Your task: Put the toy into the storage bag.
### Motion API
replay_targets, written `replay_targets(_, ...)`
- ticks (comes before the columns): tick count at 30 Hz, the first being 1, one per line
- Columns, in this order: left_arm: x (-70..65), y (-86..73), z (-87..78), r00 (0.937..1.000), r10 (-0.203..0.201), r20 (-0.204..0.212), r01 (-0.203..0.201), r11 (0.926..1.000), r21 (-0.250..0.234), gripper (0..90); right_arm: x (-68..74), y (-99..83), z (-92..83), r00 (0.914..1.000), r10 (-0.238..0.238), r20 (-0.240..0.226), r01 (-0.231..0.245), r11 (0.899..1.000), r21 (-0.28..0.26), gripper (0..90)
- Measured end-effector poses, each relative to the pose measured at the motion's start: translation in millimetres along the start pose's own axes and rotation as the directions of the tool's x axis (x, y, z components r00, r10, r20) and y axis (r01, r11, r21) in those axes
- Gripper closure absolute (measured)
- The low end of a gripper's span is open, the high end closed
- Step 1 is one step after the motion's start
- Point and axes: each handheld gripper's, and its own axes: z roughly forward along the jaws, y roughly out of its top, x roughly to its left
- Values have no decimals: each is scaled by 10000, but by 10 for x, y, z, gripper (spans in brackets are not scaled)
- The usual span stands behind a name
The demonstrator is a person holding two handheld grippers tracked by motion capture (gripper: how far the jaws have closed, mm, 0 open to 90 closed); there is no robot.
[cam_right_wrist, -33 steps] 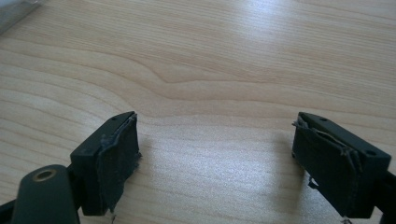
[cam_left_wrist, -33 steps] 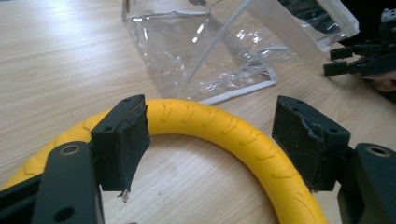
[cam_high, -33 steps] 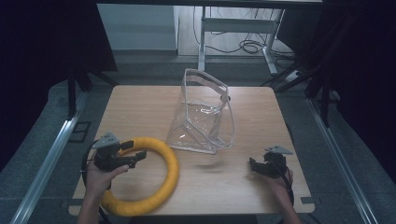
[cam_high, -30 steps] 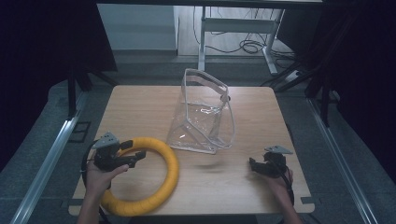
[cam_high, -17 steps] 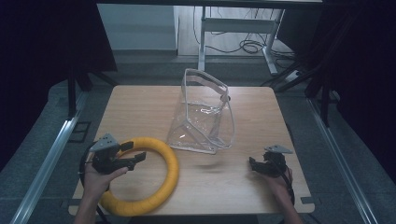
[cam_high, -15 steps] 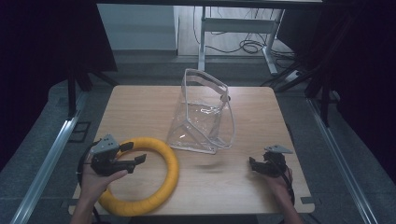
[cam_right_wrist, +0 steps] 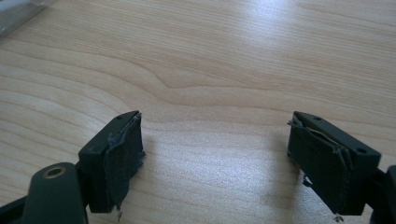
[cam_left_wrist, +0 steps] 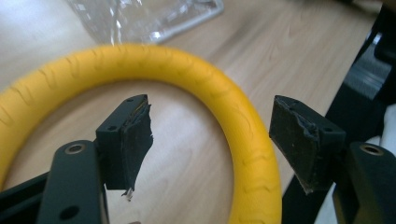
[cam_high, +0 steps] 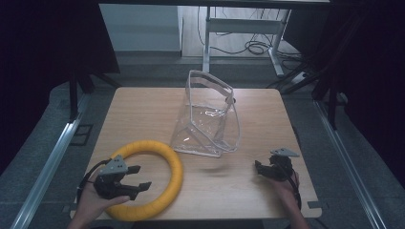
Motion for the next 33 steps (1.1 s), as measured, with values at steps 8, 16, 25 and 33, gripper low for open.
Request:
replay_targets(8,-135,-68,216,9994,242,257,-277,9894,1425,302,1,1,1,10000,19,2,-19,10000,-2,187)
replay_targets(16,-205,-138,405,9990,350,272,-405,9702,2388,314,0,1,1,10000,20,13,-20,10000,-12,190)
replay_targets(25,-240,-165,518,9989,326,349,-412,9578,2845,309,-1,1,2,10000,27,19,-27,10000,-19,192)
replay_targets(33,-324,-170,681,9962,612,615,-794,9289,3618,303,0,3,3,10000,64,28,-64,10000,-20,194)
